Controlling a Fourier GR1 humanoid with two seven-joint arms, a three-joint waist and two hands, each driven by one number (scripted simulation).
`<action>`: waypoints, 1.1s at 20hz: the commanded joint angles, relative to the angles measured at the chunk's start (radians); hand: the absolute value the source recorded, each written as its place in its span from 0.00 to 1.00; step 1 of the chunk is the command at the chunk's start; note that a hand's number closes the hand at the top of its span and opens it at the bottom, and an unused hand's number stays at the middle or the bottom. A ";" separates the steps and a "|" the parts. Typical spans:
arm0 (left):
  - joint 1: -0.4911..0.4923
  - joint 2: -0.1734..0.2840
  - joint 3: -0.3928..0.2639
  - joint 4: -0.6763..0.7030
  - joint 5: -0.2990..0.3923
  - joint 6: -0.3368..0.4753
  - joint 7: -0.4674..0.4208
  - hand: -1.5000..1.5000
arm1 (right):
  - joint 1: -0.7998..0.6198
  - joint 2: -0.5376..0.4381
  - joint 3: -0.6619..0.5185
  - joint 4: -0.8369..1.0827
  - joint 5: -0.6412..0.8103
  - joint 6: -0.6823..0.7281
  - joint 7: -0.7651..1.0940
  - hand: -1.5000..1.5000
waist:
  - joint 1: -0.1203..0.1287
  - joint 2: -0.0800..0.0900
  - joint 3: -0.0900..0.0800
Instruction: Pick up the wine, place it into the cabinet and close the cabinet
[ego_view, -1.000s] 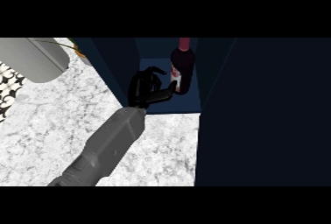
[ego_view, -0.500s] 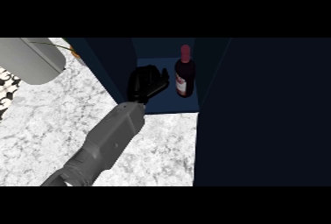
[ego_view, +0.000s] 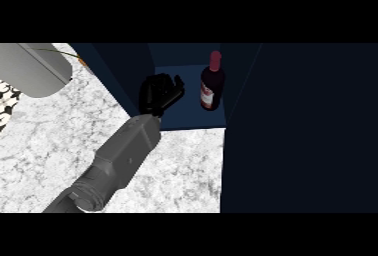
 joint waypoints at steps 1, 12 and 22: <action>0.037 -0.001 0.006 -0.040 0.018 0.036 -0.078 1.00 | -0.023 -0.005 -0.007 0.000 -0.002 -0.005 0.007 0.00 | -0.003 -0.003 0.000; 0.034 0.016 0.025 -0.056 -0.059 -0.047 -0.169 0.00 | -0.025 -0.024 -0.052 -0.004 -0.004 -0.015 0.012 0.00 | 0.047 -0.017 0.001; 0.171 0.052 -0.062 -0.294 -0.141 0.039 -0.113 0.00 | -0.048 -0.020 -0.037 -0.023 0.002 -0.046 0.080 0.00 | 0.082 -0.028 0.002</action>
